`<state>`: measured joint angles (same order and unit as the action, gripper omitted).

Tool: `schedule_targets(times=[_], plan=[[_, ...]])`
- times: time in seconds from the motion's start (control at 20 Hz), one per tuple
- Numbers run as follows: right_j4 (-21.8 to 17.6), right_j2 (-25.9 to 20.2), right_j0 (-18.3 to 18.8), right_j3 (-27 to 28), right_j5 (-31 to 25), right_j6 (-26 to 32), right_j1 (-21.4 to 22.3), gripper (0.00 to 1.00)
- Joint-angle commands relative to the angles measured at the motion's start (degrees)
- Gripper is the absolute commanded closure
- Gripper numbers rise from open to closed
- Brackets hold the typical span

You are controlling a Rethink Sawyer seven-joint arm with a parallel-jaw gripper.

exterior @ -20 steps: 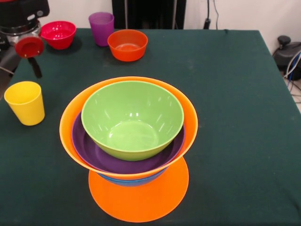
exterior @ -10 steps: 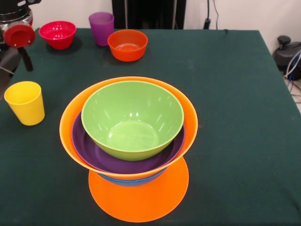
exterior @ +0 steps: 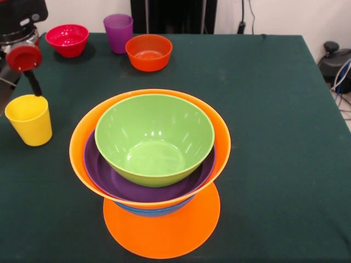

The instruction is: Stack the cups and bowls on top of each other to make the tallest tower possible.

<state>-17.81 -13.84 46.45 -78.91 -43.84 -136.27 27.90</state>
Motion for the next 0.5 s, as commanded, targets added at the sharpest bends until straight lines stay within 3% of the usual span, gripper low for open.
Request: schedule_targets(times=[0.05,0.5], plan=[[-5.12,-5.47,-0.32,3.62,2.53,14.24,-7.11,0.0],[-6.8,-6.11,0.83,7.5,4.35,15.7,-10.92,0.0]])
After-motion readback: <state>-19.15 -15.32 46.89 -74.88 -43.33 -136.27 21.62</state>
